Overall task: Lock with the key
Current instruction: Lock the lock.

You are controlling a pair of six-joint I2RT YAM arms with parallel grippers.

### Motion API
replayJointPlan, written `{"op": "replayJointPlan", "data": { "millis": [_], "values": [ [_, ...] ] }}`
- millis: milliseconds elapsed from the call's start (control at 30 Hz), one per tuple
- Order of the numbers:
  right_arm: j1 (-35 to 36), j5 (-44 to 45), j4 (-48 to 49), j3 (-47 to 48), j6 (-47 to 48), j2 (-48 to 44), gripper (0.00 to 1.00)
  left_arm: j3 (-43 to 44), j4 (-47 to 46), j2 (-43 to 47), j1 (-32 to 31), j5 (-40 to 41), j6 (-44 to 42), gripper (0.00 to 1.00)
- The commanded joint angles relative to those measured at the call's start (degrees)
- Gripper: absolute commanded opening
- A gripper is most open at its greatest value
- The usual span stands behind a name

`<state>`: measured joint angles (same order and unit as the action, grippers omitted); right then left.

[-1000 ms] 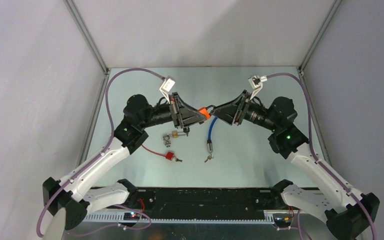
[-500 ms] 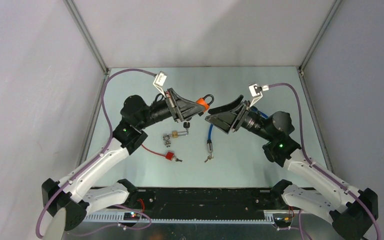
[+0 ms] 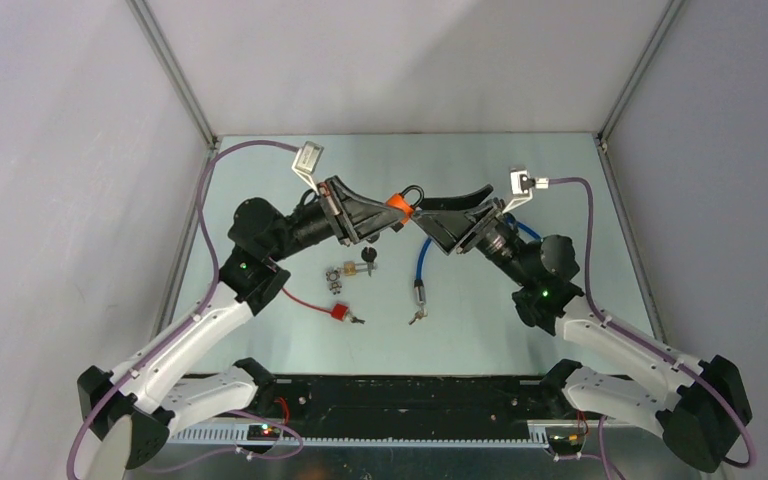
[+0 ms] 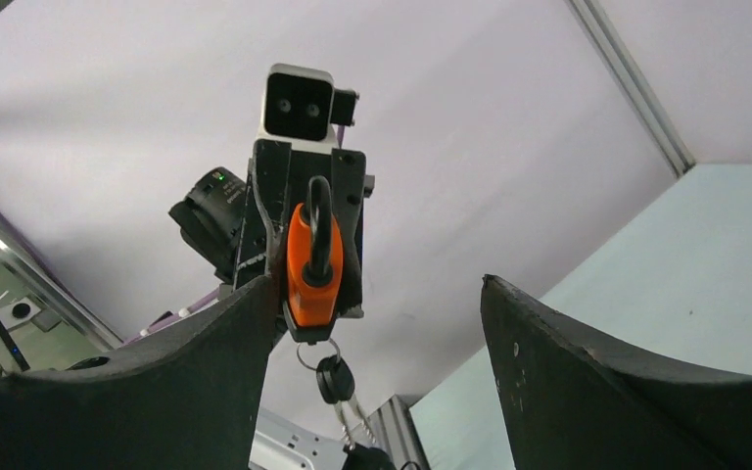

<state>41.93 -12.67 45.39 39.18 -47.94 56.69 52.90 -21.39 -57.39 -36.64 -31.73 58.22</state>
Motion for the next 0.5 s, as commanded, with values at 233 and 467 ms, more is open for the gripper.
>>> {"op": "replayJointPlan", "data": {
  "millis": [233, 467],
  "values": [
    [-4.1, -6.2, 5.1, 6.4, -1.8, 4.1, 0.71, 0.2, -5.3, 1.0, -0.4, -1.4, 1.4, 0.00],
    [-4.3, -7.6, 6.4, 8.3, -4.4, 6.6, 0.55, 0.5, -5.4, 1.3, -0.8, -3.3, -0.7, 0.00]
  ]
}}
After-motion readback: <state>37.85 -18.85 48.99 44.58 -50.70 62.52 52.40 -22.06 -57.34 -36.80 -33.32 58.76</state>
